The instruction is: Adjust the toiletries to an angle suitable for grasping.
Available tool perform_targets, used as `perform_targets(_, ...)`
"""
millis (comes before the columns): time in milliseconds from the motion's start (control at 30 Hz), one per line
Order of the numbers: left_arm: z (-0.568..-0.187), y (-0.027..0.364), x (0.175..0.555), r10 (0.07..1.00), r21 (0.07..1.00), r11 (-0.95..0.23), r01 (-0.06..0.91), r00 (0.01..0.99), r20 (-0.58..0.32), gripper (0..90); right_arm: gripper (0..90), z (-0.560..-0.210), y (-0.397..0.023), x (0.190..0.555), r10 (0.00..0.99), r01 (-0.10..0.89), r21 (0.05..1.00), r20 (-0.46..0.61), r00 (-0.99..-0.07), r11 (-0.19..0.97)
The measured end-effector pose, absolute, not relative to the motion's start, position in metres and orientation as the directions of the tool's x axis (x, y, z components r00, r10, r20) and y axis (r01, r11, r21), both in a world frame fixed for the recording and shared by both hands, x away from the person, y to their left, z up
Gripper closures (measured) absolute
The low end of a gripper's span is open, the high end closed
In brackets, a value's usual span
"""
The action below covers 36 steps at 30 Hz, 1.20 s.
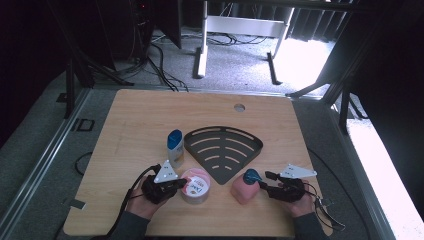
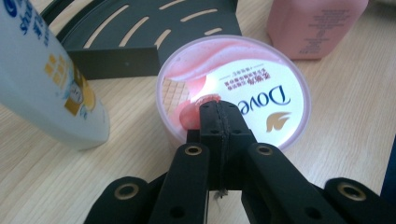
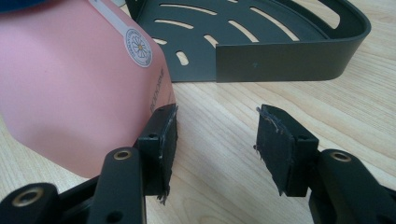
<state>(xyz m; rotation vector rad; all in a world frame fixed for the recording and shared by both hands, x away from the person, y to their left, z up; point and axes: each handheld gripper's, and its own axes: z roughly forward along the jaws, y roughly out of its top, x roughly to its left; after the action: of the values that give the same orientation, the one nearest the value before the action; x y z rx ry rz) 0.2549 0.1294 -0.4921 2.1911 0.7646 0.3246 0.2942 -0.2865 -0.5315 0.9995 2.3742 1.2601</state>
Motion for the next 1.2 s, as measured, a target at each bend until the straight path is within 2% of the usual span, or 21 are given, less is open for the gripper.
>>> perform_targets(700, -0.491, 0.148, 0.254, 0.631, 0.748, -0.499, 0.436, 0.775, -0.031, 89.9, 54.3, -0.533, -0.284, 0.294, 0.666, 0.454, 0.797, 0.089, -0.740, 0.398)
perform_targets(800, -0.499, 0.150, 0.255, 0.674, 0.654, -0.584, 0.480, 0.736, 0.063, 90.0, 55.1, -0.533, -0.283, 0.294, 0.661, 0.452, 0.797, 0.090, -0.745, 0.402)
perform_targets(900, -0.505, 0.159, 0.255, 0.671, 0.684, -0.523, 0.508, 0.740, -0.036, 89.9, 54.9, -0.533, -0.282, 0.294, 0.659, 0.451, 0.796, 0.089, -0.747, 0.403)
perform_targets(1200, -0.490, 0.157, 0.250, 0.657, 0.745, -0.491, 0.452, 0.753, -0.024, 90.0, 54.9, -0.533, -0.282, 0.294, 0.660, 0.452, 0.795, 0.088, -0.746, 0.404)
